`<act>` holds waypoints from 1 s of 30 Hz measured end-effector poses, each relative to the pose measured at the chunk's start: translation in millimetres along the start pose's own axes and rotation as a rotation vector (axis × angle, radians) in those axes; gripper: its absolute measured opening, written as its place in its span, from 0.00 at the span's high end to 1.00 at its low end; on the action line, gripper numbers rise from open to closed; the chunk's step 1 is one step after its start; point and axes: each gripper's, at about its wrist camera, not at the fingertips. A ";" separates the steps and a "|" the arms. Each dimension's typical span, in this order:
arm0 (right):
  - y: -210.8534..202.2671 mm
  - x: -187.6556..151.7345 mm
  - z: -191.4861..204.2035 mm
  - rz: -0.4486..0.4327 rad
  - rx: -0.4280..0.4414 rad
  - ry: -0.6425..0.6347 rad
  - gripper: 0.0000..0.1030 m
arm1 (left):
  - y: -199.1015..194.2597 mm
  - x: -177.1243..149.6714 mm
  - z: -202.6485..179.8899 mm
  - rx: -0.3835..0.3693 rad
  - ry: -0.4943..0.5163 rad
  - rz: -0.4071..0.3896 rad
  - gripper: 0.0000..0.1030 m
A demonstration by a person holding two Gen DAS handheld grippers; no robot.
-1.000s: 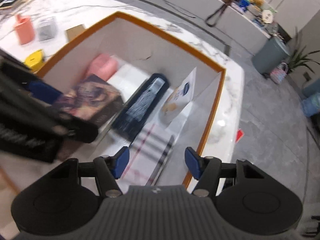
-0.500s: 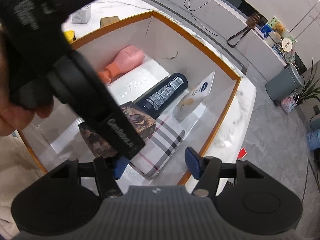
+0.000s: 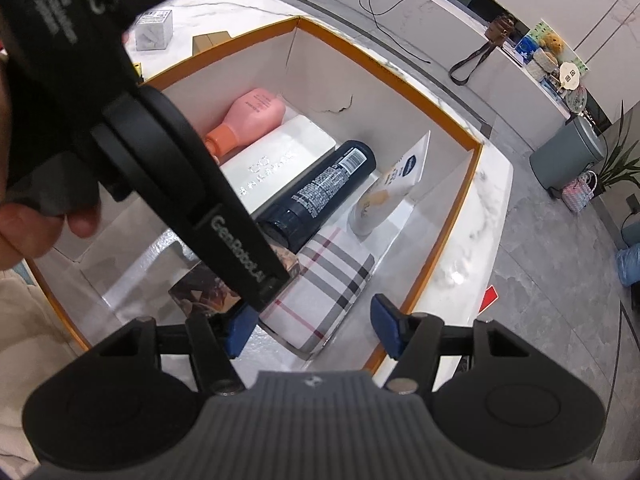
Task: Organize rigid objects
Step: 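Lower the card box and plaid pouch into the orange box and release both, then move both tools back over the tape measure and cardboard cube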
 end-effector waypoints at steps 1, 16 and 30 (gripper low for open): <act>-0.9 0.3 0.2 0.001 -0.001 0.002 0.39 | -3.1 -0.4 0.6 -0.002 0.003 -0.005 0.38; -42.1 20.6 22.1 -0.089 0.024 0.109 0.34 | -133.0 -28.4 8.7 0.040 0.257 -0.331 0.39; -48.9 88.8 95.0 -0.214 0.091 0.091 0.27 | -220.0 -58.3 94.1 0.221 0.376 -0.508 0.39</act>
Point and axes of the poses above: each gripper's, at about its wrist camera, not at the fingertips, and y roughly the way its jaws point, z to its left, x to its top, and after that the axes turned 8 degrees about -z, right-handed
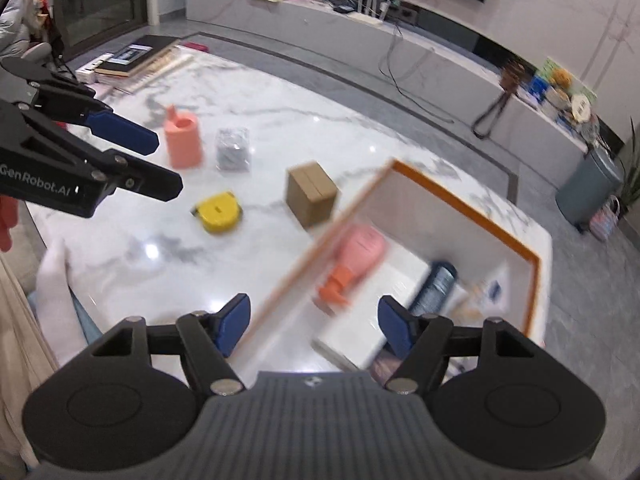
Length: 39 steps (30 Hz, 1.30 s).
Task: Organize rigid objects
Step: 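Move both tools back over the tape measure and cardboard cube, then grasp the yellow tape measure with the left tool while the right tool grasps the brown cardboard cube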
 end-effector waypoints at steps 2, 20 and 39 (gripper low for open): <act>9.7 8.9 13.5 -0.003 0.019 -0.016 0.27 | 1.0 -6.4 10.8 -0.010 0.006 0.009 0.39; 143.6 59.0 30.5 0.115 0.032 -0.443 0.31 | 106.4 -39.6 49.5 0.081 -0.011 0.145 0.34; 249.4 88.5 -5.3 0.318 0.061 -0.334 0.30 | 136.9 -69.9 63.0 0.006 0.013 0.146 0.45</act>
Point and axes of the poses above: each gripper's, at about its wrist camera, not at the fingertips, and y roughly the way its jaws point, z to its left, x to its top, and after that the axes turned 8 degrees about -z, right-handed
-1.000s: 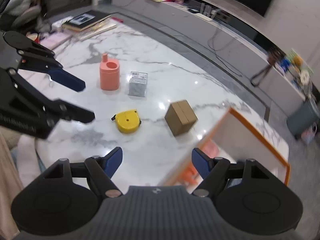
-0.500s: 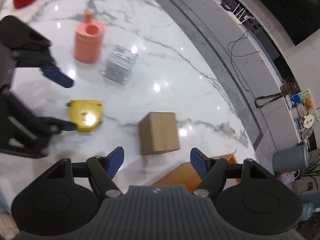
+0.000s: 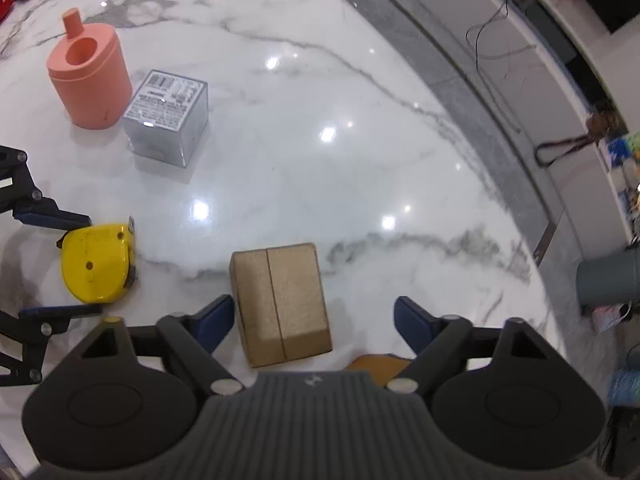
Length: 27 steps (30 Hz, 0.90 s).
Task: Organize rigid objects
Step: 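Grasp the yellow tape measure with the left tool while the right tool grasps the brown cardboard cube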
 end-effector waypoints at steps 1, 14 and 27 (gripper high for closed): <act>0.5 -0.9 0.3 0.007 0.014 0.018 0.34 | -1.0 -0.3 -0.2 -0.001 0.000 -0.002 0.45; -45.2 -34.1 81.5 0.024 0.082 0.095 0.56 | -25.5 -11.0 12.4 0.074 -0.086 0.160 0.45; -72.1 -54.3 137.7 -0.011 -0.002 0.267 0.54 | -40.0 -26.3 9.6 0.067 -0.054 0.161 0.45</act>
Point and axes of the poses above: each gripper's, at about its wrist camera, not at the fingertips, and y roughly the way its jaws point, z to its left, x to its top, and after that the axes turned 8 degrees about -z, right-handed
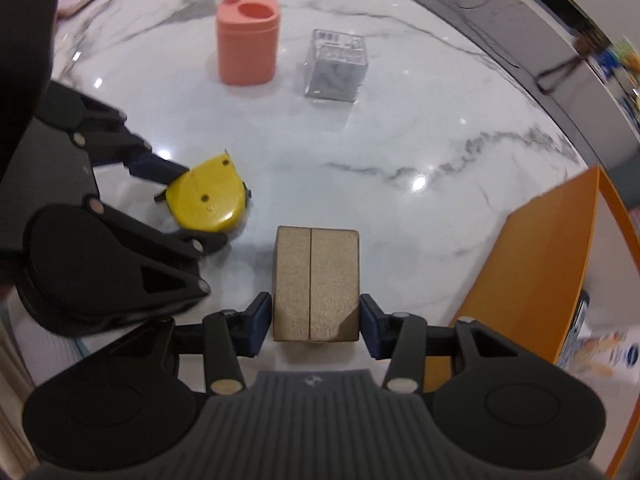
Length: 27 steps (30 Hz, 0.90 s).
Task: Organize rigid objects
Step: 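Grasp the yellow tape measure with the left tool while the right tool grasps the brown cardboard cube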
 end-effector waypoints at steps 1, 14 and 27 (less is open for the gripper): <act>0.7 -1.8 -0.5 -0.011 0.000 0.015 0.54 | 0.5 -0.3 -0.2 -0.001 0.006 -0.011 0.45; 9.0 -5.0 -6.9 -0.066 0.029 0.056 0.55 | 3.9 3.7 2.8 -0.022 0.013 -0.071 0.45; -64.4 -7.9 -23.3 -0.222 -0.006 0.069 0.56 | -33.0 24.1 8.1 -0.085 -0.114 -0.183 0.45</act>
Point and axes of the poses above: each gripper's, at about its wrist camera, not at the fingertips, and y roughly the way its jaws point, z to its left, x to its top, and after that the axes turned 8 degrees about -z, right-handed
